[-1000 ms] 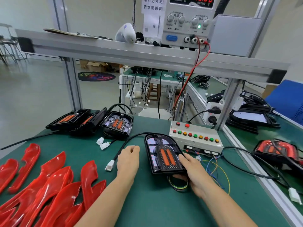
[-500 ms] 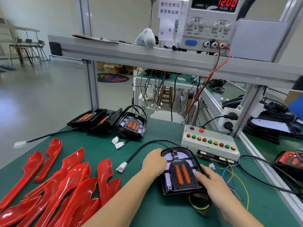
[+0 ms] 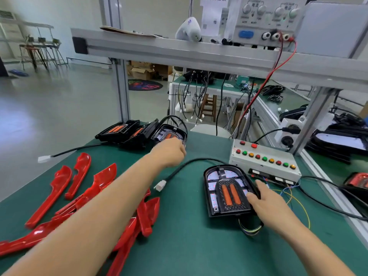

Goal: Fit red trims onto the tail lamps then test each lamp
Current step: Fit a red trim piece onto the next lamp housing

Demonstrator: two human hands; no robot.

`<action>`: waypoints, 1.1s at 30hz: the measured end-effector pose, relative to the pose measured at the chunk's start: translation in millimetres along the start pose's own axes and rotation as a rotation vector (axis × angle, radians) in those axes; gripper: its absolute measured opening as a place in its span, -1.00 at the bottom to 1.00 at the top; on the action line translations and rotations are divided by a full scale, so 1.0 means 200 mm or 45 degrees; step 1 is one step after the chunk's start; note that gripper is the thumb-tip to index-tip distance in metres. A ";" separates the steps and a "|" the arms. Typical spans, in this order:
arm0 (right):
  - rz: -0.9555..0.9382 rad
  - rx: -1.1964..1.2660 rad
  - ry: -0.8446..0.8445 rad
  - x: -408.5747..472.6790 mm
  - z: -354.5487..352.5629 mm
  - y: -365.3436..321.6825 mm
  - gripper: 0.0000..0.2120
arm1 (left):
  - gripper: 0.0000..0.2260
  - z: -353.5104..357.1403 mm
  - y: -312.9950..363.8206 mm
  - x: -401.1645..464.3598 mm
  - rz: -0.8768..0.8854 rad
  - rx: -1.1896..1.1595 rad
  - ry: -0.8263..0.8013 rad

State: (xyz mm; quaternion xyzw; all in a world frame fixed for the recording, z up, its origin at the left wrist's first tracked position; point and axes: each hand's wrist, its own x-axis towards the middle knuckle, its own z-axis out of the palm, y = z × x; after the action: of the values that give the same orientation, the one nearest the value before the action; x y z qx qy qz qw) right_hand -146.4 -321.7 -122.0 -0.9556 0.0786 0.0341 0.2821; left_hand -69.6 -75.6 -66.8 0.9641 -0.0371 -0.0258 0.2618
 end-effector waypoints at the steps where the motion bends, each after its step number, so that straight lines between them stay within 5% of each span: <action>1: -0.032 -0.102 0.035 -0.01 0.00 -0.01 -0.52 | -0.72 -0.04 -0.05 -0.01 -0.018 0.044 -0.001; 8: -0.323 -0.456 0.230 -0.03 0.07 -0.16 -0.51 | -0.73 -0.12 -0.36 -0.04 -0.260 0.404 -0.193; 15: -0.607 -0.490 0.177 -0.09 0.21 -0.34 -0.54 | -0.71 -0.02 -0.46 -0.03 -0.382 0.539 -0.276; 23: -0.752 -0.394 0.105 -0.15 0.32 -0.43 -0.55 | -0.80 0.02 -0.47 -0.01 -0.382 0.371 -0.210; 33: -0.868 -0.260 0.117 -0.19 0.35 -0.52 -0.49 | -0.75 -0.03 -0.24 0.03 -0.258 -0.217 -0.091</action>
State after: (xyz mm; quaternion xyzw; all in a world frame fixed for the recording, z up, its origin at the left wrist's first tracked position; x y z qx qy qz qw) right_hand -167.8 -192.6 -121.6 -0.9507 -0.2358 -0.0972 0.1766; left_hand -61.2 -31.2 -86.4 0.9355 0.0535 -0.0896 0.3374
